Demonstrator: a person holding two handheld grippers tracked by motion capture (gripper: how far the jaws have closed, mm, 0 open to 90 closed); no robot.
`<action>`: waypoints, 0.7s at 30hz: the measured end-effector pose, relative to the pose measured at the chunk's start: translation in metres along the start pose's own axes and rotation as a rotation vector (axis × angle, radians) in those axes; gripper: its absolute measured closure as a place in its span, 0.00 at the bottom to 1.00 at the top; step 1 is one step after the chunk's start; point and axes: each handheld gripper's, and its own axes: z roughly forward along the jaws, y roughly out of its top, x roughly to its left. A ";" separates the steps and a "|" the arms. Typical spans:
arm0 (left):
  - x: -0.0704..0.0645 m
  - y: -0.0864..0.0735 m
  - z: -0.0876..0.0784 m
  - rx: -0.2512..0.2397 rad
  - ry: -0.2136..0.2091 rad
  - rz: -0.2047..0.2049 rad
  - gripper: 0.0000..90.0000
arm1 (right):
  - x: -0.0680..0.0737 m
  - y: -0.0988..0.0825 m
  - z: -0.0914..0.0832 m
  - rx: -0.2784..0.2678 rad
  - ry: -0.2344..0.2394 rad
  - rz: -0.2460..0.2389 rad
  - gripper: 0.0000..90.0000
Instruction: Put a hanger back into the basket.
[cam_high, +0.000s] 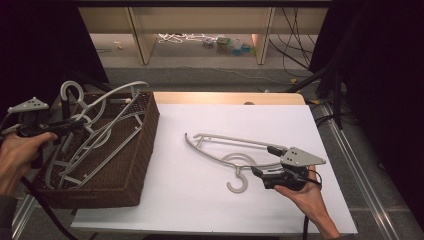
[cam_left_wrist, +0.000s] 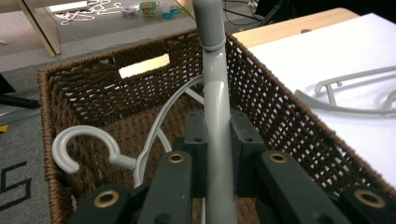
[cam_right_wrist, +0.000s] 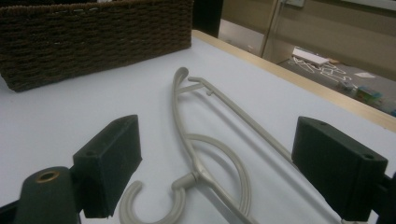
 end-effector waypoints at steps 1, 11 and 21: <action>0.001 -0.002 0.000 -0.002 -0.007 0.001 0.88 | 0.000 0.000 -0.001 0.001 0.001 0.001 0.18; 0.004 -0.014 0.009 0.044 -0.028 0.047 0.88 | 0.001 -0.002 0.003 0.012 0.007 0.001 0.19; 0.010 -0.024 0.012 0.066 -0.032 0.011 0.88 | 0.000 -0.002 0.001 0.018 0.008 0.002 0.19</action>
